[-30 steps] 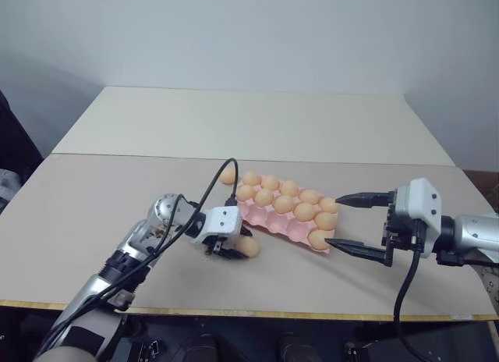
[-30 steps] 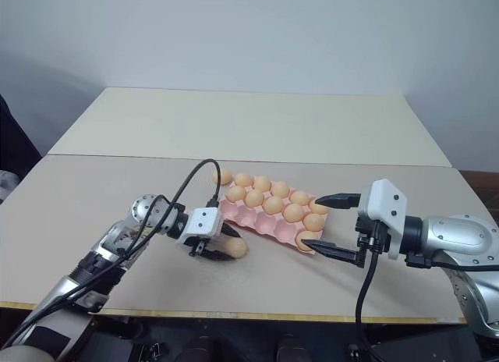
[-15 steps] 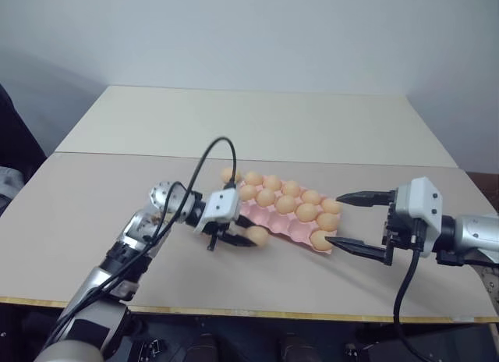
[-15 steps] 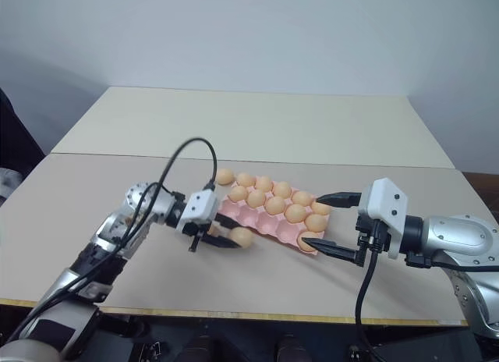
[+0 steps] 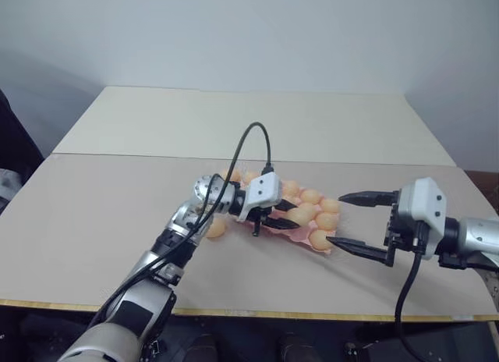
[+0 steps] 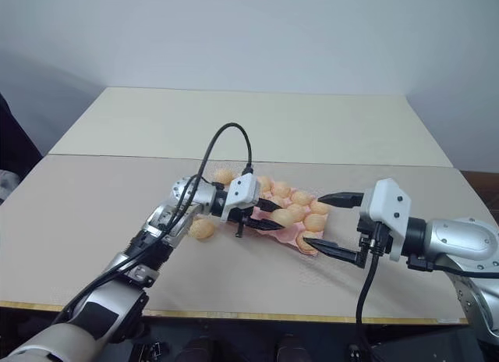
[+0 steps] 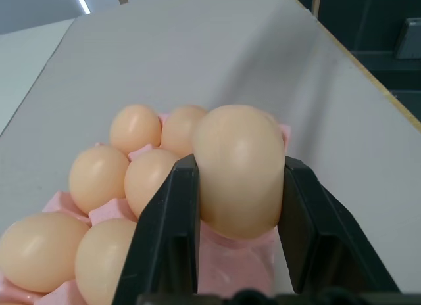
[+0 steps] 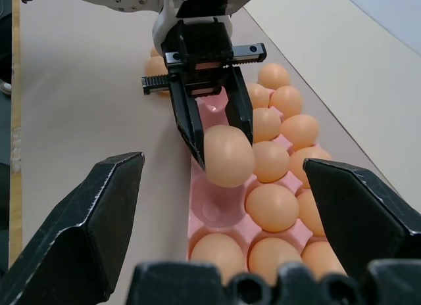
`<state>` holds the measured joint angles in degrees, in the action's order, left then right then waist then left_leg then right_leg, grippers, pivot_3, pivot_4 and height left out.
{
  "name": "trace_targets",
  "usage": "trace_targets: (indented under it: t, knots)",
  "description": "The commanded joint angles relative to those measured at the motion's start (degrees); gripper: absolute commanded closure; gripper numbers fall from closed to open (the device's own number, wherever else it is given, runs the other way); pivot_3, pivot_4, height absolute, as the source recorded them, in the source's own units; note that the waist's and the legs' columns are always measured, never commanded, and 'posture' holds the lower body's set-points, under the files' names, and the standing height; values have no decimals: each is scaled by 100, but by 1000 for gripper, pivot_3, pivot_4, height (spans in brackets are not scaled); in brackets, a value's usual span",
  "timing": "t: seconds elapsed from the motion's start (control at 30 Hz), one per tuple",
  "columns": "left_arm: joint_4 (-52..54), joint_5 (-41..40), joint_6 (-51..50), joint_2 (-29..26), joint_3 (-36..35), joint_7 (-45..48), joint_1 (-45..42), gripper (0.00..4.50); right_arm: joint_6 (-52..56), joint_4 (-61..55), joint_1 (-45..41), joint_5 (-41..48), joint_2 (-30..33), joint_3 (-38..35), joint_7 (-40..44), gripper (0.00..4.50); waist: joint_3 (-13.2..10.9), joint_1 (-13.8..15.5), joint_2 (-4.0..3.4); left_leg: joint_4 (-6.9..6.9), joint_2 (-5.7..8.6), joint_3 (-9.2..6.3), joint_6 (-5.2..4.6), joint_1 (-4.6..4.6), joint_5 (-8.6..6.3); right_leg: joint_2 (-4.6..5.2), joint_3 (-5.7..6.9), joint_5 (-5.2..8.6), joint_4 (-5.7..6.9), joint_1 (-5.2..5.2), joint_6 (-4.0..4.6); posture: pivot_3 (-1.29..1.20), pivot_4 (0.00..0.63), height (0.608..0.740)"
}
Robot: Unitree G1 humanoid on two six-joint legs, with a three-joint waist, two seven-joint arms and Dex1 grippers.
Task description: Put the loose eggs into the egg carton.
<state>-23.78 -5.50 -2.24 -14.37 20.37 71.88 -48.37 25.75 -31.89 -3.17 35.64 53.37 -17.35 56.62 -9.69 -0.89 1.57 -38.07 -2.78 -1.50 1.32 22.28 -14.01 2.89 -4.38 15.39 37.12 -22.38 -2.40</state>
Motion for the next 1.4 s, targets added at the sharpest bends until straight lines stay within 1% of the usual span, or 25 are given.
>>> trace_targets:
  t: [0.03, 0.13, 0.2, 0.23, 0.4, 0.5, 0.67, 0.73, 0.9, 0.97, 1.07, 1.13, 1.23, 1.4]
  knots:
    - [-114, 107, 177, 109, 69, -34, -141, 2005, 45, -260, 39, 151, -10, -315, -129, 0, 0, 5, 0, 0, 0, 0, 0, -1, 0, 0, 0, 0, 0, 0, 0, 0, 150, 740]
    - [-125, 176, 259, 134, 83, -78, -121, 968, 42, -275, 76, 157, -8, -335, -163, 0, 0, 11, 0, 0, 1, -1, 0, 0, 0, 0, 0, 0, 0, 1, 0, 0, 150, 740]
    - [-122, 165, 284, 143, 55, -101, -112, 199, 30, -269, 84, 149, -15, -330, -175, 0, 0, 8, 0, 0, 1, -1, 0, 0, 0, 0, 0, 0, -1, 1, -1, 0, 150, 740]
    - [-101, 148, 281, 135, 30, -110, -104, 62, 22, -262, 79, 142, -17, -316, -182, 0, 0, 8, 0, 0, 1, -1, 0, 1, 0, 0, 0, 0, -1, 1, -1, 0, 150, 740]
    - [116, -8, 187, -80, -161, -71, -35, 62, -5, -209, 10, 133, -17, -240, -200, 0, 0, -2, 0, 0, 1, -1, 0, -1, 0, 0, 0, 0, 1, 1, -1, 0, 150, 740]
    - [530, -373, 51, -502, -515, 127, 134, 62, -10, -173, -25, 138, -9, -227, -176, 0, 0, -32, -1, 0, 0, -2, 0, -1, 0, 0, 0, 0, 1, 0, -1, 0, 150, 740]
    - [1185, -1005, -236, -1727, -1323, 640, 578, 62, -40, -63, -74, 139, -30, -171, -98, 0, 0, -64, -2, 1, -2, -2, 0, -5, 0, 0, 0, 0, 4, 0, 0, 0, 150, 740]
    - [1382, -1233, -291, -2317, -1701, 867, 854, 62, -52, 17, -133, 163, -43, -124, -41, 0, 0, -62, -3, 1, -3, -2, 0, -5, 0, 1, 0, 0, 4, 0, 0, 0, 150, 740]
    - [1627, -1532, -331, -3330, -2395, 1115, 1518, 62, -90, 231, -310, 141, -16, -11, 168, 0, -1, -26, -4, 1, -4, -1, 0, -4, 0, 3, 5, 1, 1, 0, -1, 0, 150, 740]
    - [1665, -1621, -298, -3742, -2787, 1174, 1995, 62, -106, 332, -413, 133, 17, 31, 280, 0, -1, -13, -5, 1, -5, -1, 0, -4, 0, 4, 7, 1, 1, 0, -1, 0, 150, 740]
    - [1816, -1803, -402, -4186, -3314, 1228, 2696, 62, -97, 412, -488, 158, 72, 55, 476, 0, -2, -14, -7, 2, -7, 0, 0, -4, 0, 4, 8, 1, 0, -1, 0, 0, 150, 740]
    - [1976, -1929, -488, -4392, -3705, 1239, 3212, 62, -93, 408, -491, 183, 99, 47, 598, 0, -3, -12, -8, 2, -8, 2, 0, -3, 0, 6, 9, 1, 0, -2, 0, 0, 150, 740]
    - [2345, -2160, -713, -4472, -4171, 1103, 3811, 62, -50, 398, -504, 205, 93, 26, 640, 0, -4, 17, -9, 2, -9, 2, 0, -4, 0, 10, 15, 2, 1, -2, 2, 0, 150, 740]
    - [2890, -2332, -933, -4435, -4464, 901, 4387, 62, -33, 413, -526, 212, 100, 25, 694, 0, -4, 24, -9, 2, -9, 3, 1, -5, 0, 13, 19, 3, 0, 1, 1, 0, 150, 740]
